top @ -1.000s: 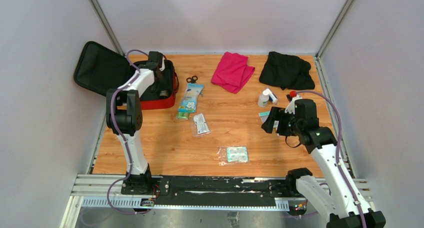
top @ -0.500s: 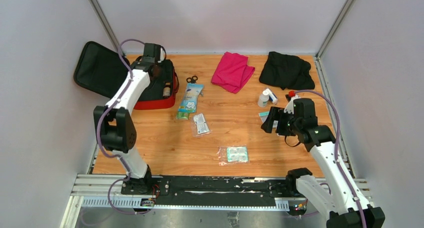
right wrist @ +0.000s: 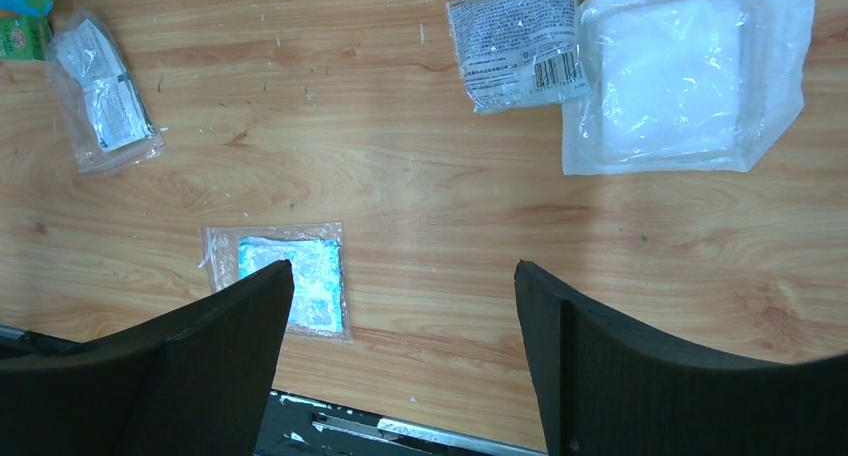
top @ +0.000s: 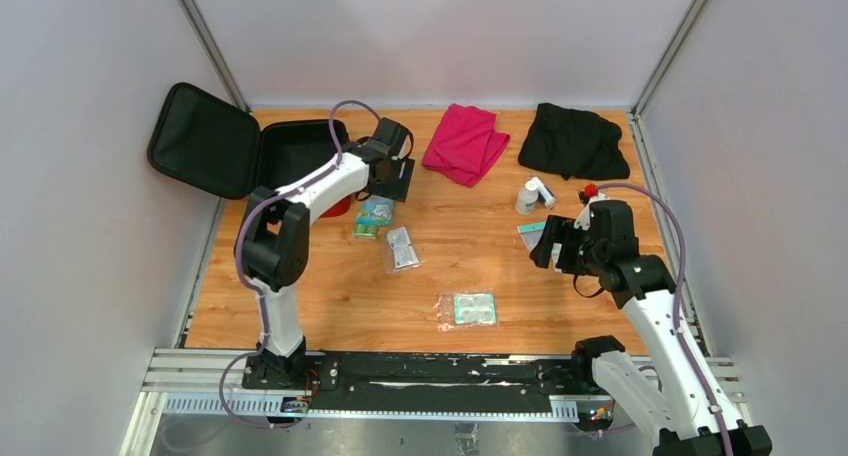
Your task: Organize the medicine kit
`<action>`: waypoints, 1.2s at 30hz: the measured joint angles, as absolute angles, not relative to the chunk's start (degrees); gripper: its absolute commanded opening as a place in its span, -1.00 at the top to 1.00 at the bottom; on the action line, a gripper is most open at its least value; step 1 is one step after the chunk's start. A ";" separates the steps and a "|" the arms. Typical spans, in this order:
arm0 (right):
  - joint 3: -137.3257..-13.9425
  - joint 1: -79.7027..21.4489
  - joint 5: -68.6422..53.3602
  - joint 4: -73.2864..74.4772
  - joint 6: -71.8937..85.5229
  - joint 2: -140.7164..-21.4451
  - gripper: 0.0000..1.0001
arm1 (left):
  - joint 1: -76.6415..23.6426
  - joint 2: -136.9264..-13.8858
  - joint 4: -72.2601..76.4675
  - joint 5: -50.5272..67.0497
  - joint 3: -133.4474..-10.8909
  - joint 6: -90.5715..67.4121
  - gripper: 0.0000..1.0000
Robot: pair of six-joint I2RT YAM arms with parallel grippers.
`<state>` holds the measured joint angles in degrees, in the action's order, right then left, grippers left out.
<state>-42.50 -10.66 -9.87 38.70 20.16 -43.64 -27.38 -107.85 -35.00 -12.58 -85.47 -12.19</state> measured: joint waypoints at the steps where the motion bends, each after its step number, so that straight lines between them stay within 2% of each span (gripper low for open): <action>1: -42.50 -10.66 -9.54 38.94 20.27 -43.33 -0.72 | -27.11 -109.40 -35.14 -12.75 -85.41 -12.27 -0.58; 6: -43.11 -10.66 -8.93 40.16 20.36 -43.59 -0.72 | -26.81 -113.14 -34.41 -12.01 -85.45 -12.67 -0.53; 11: -44.34 -10.66 -8.99 40.64 20.29 -45.52 -0.72 | -26.81 -115.77 -33.32 -11.64 -86.24 -13.08 -0.37; 28: -46.76 -10.66 -10.92 40.69 20.36 -47.16 -0.71 | -26.81 -116.90 -31.81 -13.26 -86.28 -13.32 0.60; 36: -47.72 -10.63 -11.62 40.56 21.23 -48.03 -0.70 | -26.79 -106.37 -32.71 -12.67 -86.28 -11.90 0.74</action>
